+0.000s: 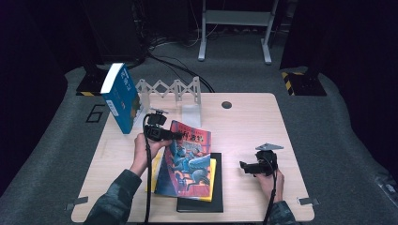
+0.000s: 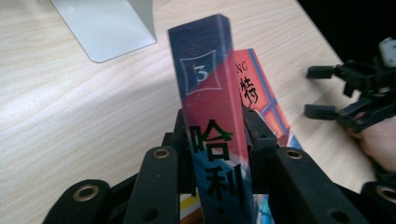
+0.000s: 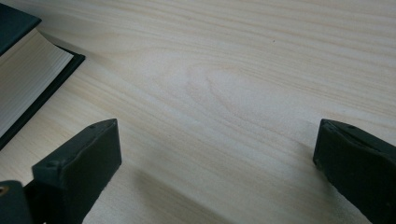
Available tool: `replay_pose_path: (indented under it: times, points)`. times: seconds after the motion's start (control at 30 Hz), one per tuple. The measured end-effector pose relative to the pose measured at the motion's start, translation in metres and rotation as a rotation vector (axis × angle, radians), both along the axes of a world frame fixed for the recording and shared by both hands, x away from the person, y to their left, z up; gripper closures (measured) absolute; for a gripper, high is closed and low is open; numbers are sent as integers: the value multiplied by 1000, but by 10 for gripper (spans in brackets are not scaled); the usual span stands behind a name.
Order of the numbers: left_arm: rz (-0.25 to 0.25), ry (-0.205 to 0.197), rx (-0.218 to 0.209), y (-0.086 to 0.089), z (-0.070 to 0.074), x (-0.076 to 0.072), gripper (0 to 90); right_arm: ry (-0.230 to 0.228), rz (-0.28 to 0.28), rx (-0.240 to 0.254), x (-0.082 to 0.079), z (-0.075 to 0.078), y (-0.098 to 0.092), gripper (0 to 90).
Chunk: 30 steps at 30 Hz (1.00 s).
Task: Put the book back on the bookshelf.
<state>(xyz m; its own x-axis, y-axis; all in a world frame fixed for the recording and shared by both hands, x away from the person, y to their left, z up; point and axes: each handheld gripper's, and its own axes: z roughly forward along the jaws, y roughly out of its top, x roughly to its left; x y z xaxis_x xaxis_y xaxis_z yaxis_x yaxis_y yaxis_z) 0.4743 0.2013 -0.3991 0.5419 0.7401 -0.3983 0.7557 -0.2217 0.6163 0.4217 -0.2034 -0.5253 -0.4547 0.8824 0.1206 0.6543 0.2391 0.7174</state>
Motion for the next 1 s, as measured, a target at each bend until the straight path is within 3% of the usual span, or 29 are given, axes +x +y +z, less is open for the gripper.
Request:
replay_pose_path:
  times: [0.3,0.53,0.57,0.6,0.63,0.73,0.77,1.0]
  points:
    - [-32,-31,-44,7,28,-3,741,-10,4,31,1,-1,-3,14]
    - [-33,-106,-59,19,64,-10,741,-7,-6,35,0,-1,-3,16]
    - [-33,-126,-59,23,76,-11,742,-4,-1,33,0,-1,-3,16]
    - [-33,-126,-59,23,76,-11,742,-5,-1,33,0,-1,-3,16]
    - [-25,-151,-57,28,88,-12,742,-9,-5,34,0,-1,-3,16]
    - [-16,-173,-55,33,99,-13,742,-7,-1,31,1,-1,-3,16]
    - [-7,-196,-45,36,109,-13,742,-11,2,28,1,-1,-4,16]
    - [39,-247,-15,48,129,-12,742,-22,1,21,1,-1,-3,16]
